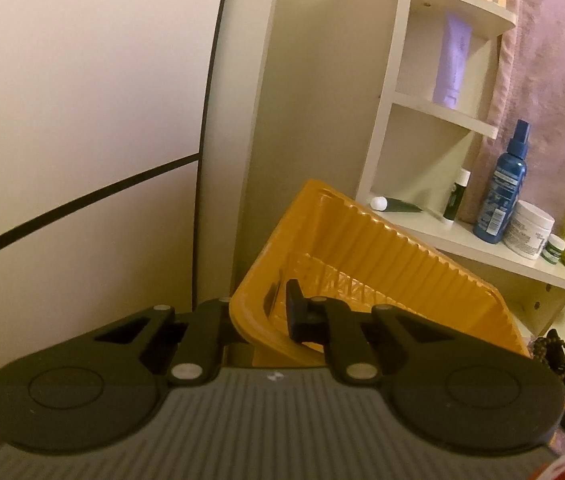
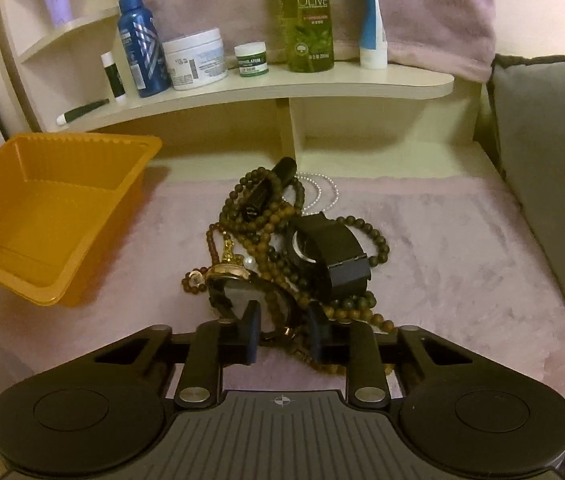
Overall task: Organize jewelry
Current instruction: 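Grasp the metal-band watch from the jewelry pile with the right tool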
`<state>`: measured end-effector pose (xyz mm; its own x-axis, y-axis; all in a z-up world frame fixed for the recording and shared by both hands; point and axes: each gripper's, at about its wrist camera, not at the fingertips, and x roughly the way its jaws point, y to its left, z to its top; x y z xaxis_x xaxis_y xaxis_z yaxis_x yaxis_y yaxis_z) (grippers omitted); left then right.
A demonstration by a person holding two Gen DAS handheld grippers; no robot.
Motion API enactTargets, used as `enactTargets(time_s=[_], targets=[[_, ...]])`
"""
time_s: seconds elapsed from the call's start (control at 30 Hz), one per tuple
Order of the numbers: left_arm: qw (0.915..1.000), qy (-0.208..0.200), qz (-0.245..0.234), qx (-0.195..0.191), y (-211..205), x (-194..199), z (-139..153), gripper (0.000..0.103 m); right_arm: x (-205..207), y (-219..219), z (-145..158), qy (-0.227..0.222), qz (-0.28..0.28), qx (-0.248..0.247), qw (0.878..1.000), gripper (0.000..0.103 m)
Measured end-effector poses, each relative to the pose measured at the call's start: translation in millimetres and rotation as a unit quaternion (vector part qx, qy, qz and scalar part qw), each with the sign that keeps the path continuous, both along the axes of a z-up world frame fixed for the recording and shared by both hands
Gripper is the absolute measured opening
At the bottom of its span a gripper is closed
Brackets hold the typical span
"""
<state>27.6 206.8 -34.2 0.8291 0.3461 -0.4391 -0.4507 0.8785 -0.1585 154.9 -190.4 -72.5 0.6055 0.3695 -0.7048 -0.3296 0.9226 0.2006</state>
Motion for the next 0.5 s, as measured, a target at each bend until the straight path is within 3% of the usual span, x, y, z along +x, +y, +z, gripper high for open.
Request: enactTargets(time_s=[0.1,0.13,0.5], targets=[[1.0,-0.001,-0.001,-0.003,-1,-3,0,0.011,5,2,-4,0.003,-0.006,-0.005,1.0,0.017],[1.0,-0.001,-0.001,-0.002,-2,-4,1,0.011,6,2,-4,0.004,-0.007,-0.005,1.0,0.01],[0.9999,0.015,-0.002,0.006,-2,6,8,0.011,5,8,15,0.006,-0.037,0.03,0.999,0.009]])
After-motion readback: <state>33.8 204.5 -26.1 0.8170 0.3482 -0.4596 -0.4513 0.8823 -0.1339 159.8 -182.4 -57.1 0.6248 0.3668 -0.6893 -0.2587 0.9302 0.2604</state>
